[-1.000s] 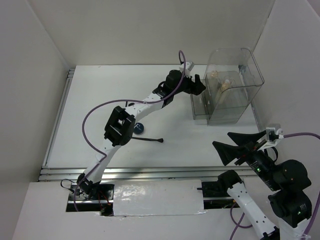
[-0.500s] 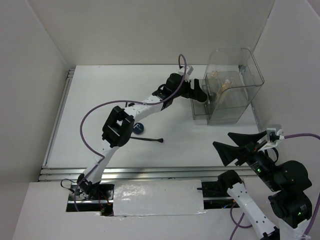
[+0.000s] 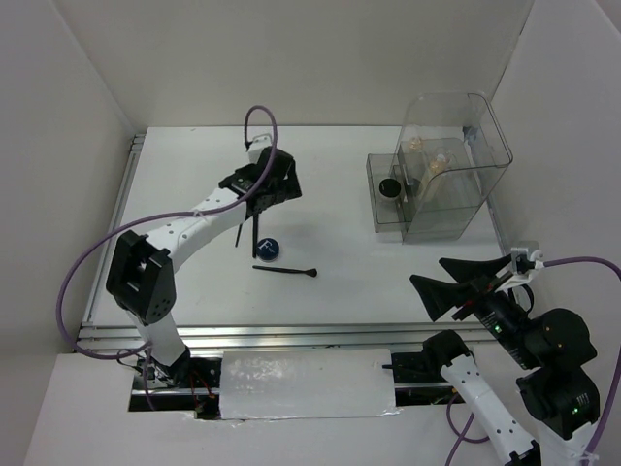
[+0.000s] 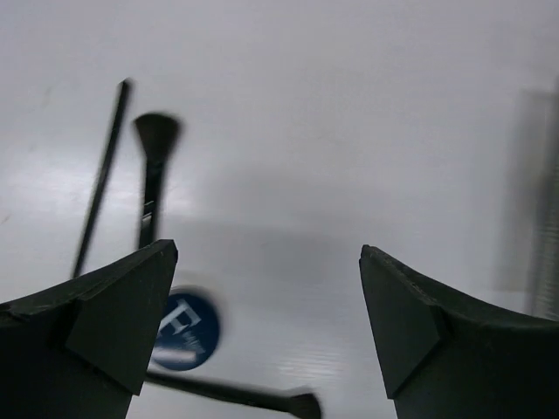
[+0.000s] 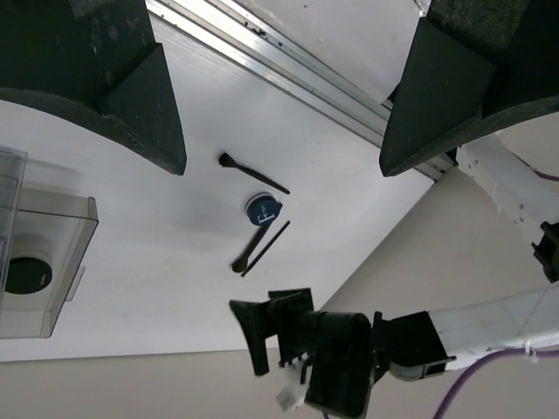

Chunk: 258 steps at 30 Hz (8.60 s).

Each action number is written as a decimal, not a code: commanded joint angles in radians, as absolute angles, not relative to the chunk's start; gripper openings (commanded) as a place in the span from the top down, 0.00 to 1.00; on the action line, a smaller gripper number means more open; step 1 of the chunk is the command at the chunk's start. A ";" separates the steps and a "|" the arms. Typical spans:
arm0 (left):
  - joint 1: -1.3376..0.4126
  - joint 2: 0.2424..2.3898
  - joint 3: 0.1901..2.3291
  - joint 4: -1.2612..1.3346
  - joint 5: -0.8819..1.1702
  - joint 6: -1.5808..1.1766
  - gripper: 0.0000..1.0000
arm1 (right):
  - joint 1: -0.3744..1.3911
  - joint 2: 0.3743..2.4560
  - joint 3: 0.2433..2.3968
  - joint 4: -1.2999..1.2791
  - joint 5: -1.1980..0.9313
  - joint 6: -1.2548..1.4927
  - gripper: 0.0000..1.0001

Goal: Organize the makeup

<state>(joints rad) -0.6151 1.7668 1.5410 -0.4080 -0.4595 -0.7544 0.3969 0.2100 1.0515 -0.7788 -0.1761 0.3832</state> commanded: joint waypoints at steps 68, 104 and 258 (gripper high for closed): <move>-0.876 2.351 2.216 -0.101 -0.149 -0.417 0.83 | 0.403 0.216 1.046 -0.790 -0.126 0.396 0.00; -0.772 2.357 2.152 -0.451 -0.491 -0.922 0.79 | 0.403 0.201 1.034 -0.779 -0.140 0.394 0.00; -0.597 2.102 1.548 0.360 0.005 -0.969 0.01 | 0.403 0.170 0.965 -0.727 -0.229 0.387 0.00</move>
<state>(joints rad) -0.6014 2.2490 1.5055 0.5491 0.1078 -1.1187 0.3969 0.1532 0.9684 -0.7700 -0.2226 0.3916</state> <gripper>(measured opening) 0.993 0.997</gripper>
